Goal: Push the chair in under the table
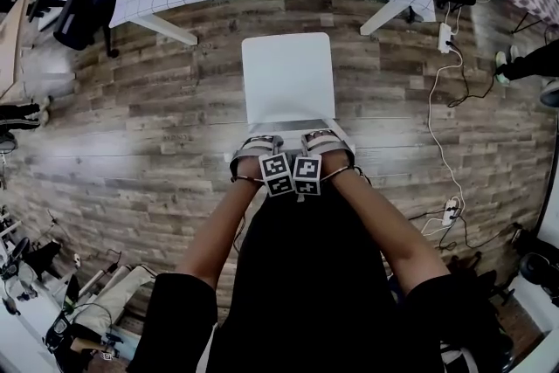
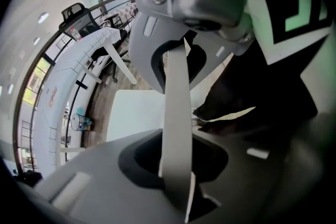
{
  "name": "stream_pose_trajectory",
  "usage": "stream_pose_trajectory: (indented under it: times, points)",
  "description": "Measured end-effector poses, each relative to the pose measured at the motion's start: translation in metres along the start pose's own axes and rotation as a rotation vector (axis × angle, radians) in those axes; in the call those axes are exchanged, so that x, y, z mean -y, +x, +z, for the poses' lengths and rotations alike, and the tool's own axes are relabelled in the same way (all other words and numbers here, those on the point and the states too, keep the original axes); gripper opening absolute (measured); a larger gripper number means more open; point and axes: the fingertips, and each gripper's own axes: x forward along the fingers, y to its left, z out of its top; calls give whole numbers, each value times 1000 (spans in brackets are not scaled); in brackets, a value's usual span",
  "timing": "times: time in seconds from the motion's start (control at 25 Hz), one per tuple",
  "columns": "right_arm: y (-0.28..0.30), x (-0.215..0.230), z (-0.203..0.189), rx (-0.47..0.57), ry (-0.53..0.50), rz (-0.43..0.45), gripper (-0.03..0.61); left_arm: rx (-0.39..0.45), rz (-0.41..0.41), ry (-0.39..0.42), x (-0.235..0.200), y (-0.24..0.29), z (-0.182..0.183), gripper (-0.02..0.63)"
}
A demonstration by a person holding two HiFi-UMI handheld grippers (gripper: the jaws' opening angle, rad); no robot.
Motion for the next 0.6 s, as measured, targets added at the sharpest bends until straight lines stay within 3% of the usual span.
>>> stream_pose_trajectory:
  times: [0.32,0.6]
  points:
    - [0,-2,2,7,19,17,95,-14,29,51,1,4,-4,81]
    - [0,-3,4,53,104,106,122,-8,-11,41,0,5,-3,78]
